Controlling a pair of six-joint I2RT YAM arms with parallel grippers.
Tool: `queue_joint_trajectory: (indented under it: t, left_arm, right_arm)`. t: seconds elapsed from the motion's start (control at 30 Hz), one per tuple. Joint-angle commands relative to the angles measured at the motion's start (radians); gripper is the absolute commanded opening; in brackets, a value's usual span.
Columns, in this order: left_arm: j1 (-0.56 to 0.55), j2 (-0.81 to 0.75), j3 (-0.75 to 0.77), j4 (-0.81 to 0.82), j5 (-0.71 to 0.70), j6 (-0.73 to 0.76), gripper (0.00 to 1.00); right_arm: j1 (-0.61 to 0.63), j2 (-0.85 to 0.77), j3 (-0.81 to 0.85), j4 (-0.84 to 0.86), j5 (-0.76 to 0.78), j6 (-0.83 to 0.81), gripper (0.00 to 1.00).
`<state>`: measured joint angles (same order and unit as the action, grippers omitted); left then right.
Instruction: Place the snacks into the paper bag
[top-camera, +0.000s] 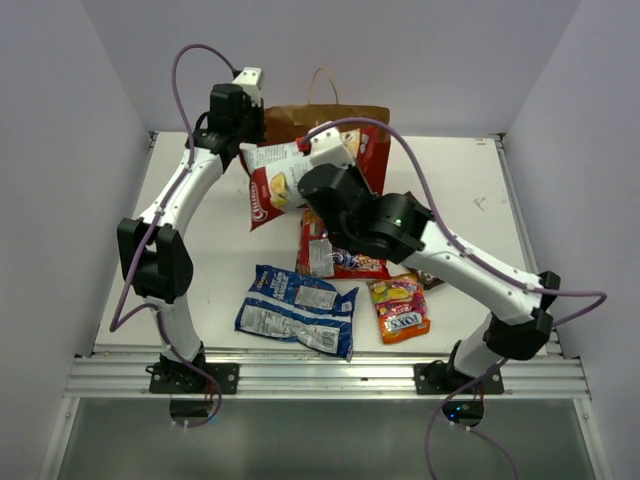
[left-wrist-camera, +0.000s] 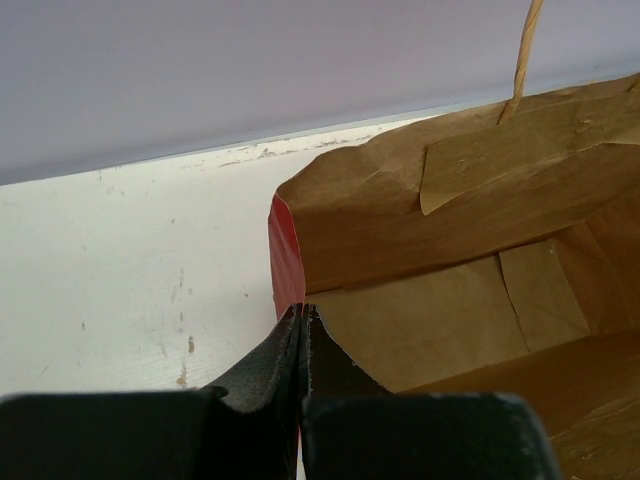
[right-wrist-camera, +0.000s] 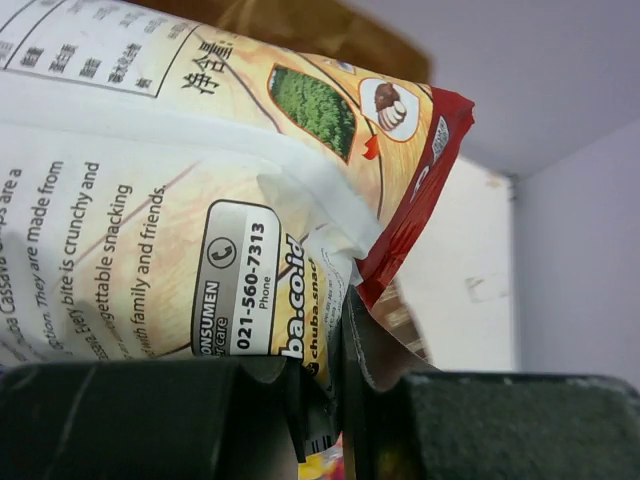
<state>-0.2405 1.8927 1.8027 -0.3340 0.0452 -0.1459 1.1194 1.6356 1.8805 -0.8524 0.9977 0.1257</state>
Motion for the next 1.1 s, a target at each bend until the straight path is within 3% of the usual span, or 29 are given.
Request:
queue_joint_trajectory:
  t: [0.0, 0.07, 0.1, 0.13, 0.17, 0.4, 0.63, 0.7, 0.77, 0.9, 1.07]
  left_arm:
    - [0.012, -0.018, 0.026, -0.037, 0.016, -0.003, 0.00]
    - [0.010, -0.018, 0.026, -0.042, 0.021, -0.004, 0.00]
    - [0.012, -0.018, 0.026, -0.042, 0.021, -0.004, 0.00]
    - [0.010, -0.018, 0.026, -0.043, 0.022, -0.004, 0.00]
    - [0.010, -0.018, 0.027, -0.042, 0.024, -0.004, 0.00]
    - [0.010, -0.011, 0.037, -0.048, 0.031, -0.003, 0.00]
    - [0.010, -0.004, 0.038, -0.053, 0.031, 0.003, 0.00]
    - [0.012, -0.003, 0.038, -0.054, 0.028, 0.006, 0.00]
    - [0.012, -0.004, 0.038, -0.059, 0.025, 0.011, 0.00]
    - [0.012, -0.009, 0.037, -0.057, 0.028, 0.009, 0.00]
    - [0.010, -0.004, 0.037, -0.059, 0.039, 0.005, 0.00]
  right_arm:
    - [0.007, -0.086, 0.054, 0.059, 0.289, -0.293, 0.00]
    - [-0.007, -0.108, -0.013, 0.386, 0.401, -0.502, 0.00]
    - [-0.018, -0.115, -0.042, 0.530, 0.413, -0.614, 0.00]
    - [-0.033, -0.120, -0.072, 0.823, 0.418, -0.822, 0.00]
    - [-0.068, -0.118, -0.102, 0.946, 0.421, -0.906, 0.00]
    - [-0.233, 0.142, 0.075, 1.528, 0.351, -1.398, 0.00]
    - [-0.366, 0.463, 0.434, 1.521, 0.263, -1.497, 0.00]
    - [-0.404, 0.498, 0.434, 1.532, 0.252, -1.497, 0.00]
    - [-0.432, 0.504, 0.404, 1.538, 0.257, -1.496, 0.00]
    - [-0.464, 0.437, 0.197, 1.735, 0.249, -1.598, 0.00]
    - [-0.464, 0.273, -0.114, 1.797, 0.237, -1.623, 0.00]
